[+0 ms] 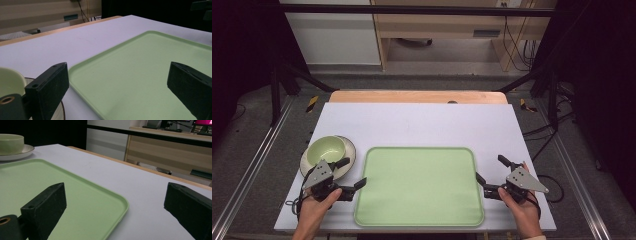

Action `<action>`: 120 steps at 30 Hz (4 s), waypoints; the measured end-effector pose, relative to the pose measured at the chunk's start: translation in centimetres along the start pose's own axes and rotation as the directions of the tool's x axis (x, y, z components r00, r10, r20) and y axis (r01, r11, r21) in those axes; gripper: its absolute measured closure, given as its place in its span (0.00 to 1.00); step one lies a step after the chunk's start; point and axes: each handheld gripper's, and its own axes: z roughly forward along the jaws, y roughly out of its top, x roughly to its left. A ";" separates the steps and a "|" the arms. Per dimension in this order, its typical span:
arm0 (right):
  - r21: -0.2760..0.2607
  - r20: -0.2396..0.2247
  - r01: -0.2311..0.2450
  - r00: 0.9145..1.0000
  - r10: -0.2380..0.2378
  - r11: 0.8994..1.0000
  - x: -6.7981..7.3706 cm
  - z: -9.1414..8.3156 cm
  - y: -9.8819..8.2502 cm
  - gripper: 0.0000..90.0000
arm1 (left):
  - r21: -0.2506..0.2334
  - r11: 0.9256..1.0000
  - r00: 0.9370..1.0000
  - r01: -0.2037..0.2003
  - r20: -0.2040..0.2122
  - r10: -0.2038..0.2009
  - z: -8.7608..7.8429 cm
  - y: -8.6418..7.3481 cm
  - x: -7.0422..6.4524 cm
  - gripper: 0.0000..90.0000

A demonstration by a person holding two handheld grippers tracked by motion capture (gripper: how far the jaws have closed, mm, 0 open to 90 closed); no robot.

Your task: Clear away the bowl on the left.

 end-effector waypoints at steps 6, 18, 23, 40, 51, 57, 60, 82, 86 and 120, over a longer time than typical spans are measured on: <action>0.009 -0.001 0.003 1.000 -0.003 1.000 0.1 0.2 -0.1 0.05 | 0.014 1.000 1.000 -0.011 -0.006 0.012 -0.1 0.2 -0.1 0.05; 0.027 0.006 -0.028 1.000 0.027 0.999 0.1 0.5 -0.3 0.02 | 0.031 0.997 0.998 -0.069 0.004 0.069 0.4 4.1 -1.2 0.05; 0.040 0.043 -0.044 0.998 0.042 0.998 0.1 0.5 -0.2 0.02 | 0.111 0.986 0.992 -0.126 -0.013 0.128 1.9 8.1 -1.6 0.06; 0.028 0.005 -0.017 1.000 0.017 0.999 0.9 0.6 0.2 0.03 | 0.062 0.998 0.991 -0.002 -0.137 0.011 -0.4 9.5 3.6 0.07; 0.025 0.017 -0.024 1.000 0.023 0.999 0.8 0.6 0.2 0.03 | 0.091 0.992 0.950 0.088 -0.306 -0.056 -3.9 7.4 7.5 0.08; 0.028 0.020 -0.032 0.999 0.032 0.999 0.8 0.5 0.2 0.03 | 0.142 0.980 0.925 0.136 -0.374 -0.074 -4.3 6.0 8.8 0.09; 0.030 0.023 -0.033 0.999 0.032 0.999 0.8 0.6 0.1 0.03 | 0.171 0.972 0.911 0.160 -0.405 -0.078 -4.4 5.4 9.4 0.09; 0.041 0.036 -0.031 0.999 0.029 0.999 0.8 0.5 0.0 0.03 | 0.273 0.927 0.904 0.256 -0.408 -0.130 -3.7 3.3 10.3 0.19; 0.043 0.038 -0.032 0.999 0.030 0.999 0.8 0.5 0.0 0.03 | 0.268 0.924 0.900 0.272 -0.412 -0.145 -3.7 3.3 10.4 0.24; 0.052 0.031 -0.033 0.999 0.031 0.998 0.9 0.7 -0.1 0.04 | 0.238 0.858 0.796 0.455 -0.540 -0.272 -4.6 1.2 12.4 0.68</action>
